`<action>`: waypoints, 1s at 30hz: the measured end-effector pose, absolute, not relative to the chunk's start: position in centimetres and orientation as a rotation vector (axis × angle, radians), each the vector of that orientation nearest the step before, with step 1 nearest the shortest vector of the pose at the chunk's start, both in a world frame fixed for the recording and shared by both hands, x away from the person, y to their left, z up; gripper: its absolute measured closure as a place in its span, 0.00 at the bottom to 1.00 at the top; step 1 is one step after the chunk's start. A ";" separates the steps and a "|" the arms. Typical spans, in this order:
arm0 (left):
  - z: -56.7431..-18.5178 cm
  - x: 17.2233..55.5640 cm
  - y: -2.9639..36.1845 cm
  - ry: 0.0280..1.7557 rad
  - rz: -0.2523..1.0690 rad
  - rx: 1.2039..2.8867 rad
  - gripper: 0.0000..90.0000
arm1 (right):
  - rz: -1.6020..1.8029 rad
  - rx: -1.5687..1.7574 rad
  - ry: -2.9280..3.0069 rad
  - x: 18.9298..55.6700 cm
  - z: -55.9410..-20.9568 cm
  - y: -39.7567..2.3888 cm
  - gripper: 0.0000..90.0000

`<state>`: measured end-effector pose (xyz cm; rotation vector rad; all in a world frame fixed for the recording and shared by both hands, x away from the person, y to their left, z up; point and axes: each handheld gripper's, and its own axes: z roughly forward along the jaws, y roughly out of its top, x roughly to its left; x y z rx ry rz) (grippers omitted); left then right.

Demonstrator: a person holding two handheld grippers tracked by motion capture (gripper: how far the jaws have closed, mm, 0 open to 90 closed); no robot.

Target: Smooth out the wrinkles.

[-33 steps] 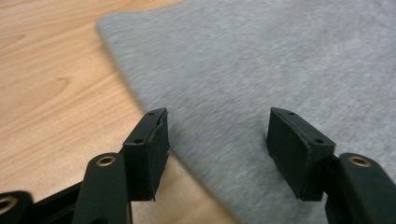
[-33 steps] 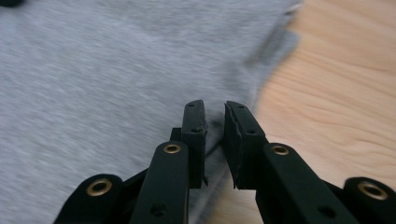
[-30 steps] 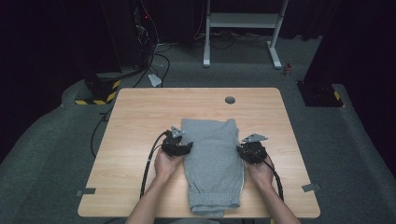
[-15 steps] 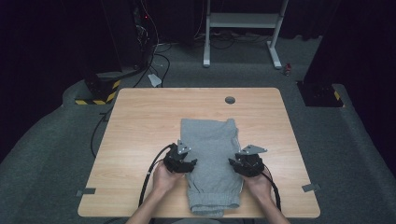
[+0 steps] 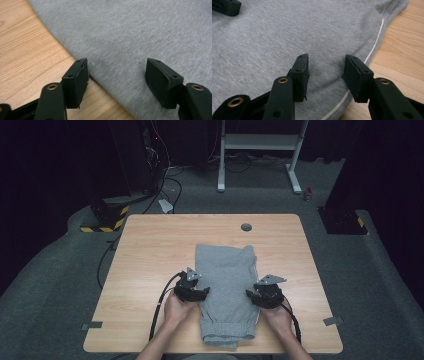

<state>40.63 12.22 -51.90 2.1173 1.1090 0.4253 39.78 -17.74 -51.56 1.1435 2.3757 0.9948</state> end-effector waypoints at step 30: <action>-51.3 48.0 12.7 1.349 0.411 2.030 0.37 | 0.911 1.537 2.107 48.1 -51.1 -17.0 0.52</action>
